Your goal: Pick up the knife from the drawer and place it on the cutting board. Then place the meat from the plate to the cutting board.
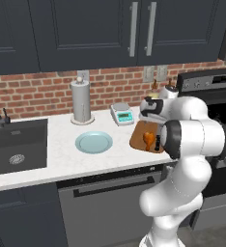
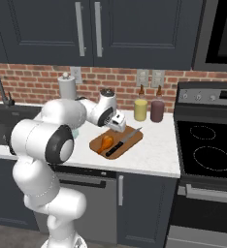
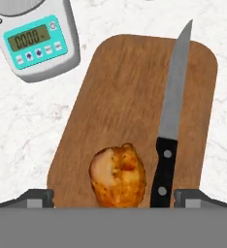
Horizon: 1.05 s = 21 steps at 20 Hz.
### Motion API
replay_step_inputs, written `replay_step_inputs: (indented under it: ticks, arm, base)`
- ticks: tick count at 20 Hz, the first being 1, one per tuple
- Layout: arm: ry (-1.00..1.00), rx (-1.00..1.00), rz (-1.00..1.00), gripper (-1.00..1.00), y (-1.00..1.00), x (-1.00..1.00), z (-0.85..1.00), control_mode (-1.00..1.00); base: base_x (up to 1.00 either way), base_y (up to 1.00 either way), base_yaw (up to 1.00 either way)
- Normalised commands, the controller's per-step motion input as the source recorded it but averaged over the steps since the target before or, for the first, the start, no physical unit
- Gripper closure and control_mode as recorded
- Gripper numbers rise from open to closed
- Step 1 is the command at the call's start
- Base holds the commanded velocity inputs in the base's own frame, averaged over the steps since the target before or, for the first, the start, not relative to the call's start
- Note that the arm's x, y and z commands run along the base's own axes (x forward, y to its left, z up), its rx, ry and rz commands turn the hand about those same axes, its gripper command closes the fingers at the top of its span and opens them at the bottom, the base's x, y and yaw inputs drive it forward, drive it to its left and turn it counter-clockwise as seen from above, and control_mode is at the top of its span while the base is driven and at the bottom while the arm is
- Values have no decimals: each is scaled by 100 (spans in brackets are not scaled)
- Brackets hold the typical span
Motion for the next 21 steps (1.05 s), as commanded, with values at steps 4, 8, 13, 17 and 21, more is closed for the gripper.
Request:
replay_step_inputs:
  ticks: [4, 8, 13, 17, 21]
  arm:
    - [-25, 0, 10, -100, 0, -86, 76, -100]
    - [-30, 0, 13, -100, 1, -100, 63, -100]
    - [-36, 0, 9, -100, 25, -100, 61, -100]
    - [-34, 0, 4, -100, 27, -100, 79, -100]
    - [-27, 0, 3, -100, 28, -100, 78, -100]
  base:
    - [0, 0, 0]
    - [0, 0, 0]
    - [0, 0, 0]
    - [0, 0, 0]
    - [0, 0, 0]
